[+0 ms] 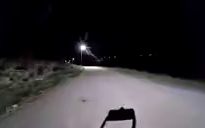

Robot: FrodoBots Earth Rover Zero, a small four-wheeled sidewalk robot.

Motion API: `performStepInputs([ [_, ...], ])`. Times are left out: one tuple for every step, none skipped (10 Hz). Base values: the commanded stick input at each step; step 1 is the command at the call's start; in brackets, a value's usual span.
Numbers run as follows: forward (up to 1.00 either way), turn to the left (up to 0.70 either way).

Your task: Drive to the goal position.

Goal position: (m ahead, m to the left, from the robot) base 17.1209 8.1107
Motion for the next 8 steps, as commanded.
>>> performStepInputs([
  [0.70,0.03],
  [0.70,0.06],
  [0.70,0.05],
  [0.70,0.03],
  [0.70,0.01],
  [0.70,0.02],
  [0.70,0.02],
  [0.70,0.02],
])
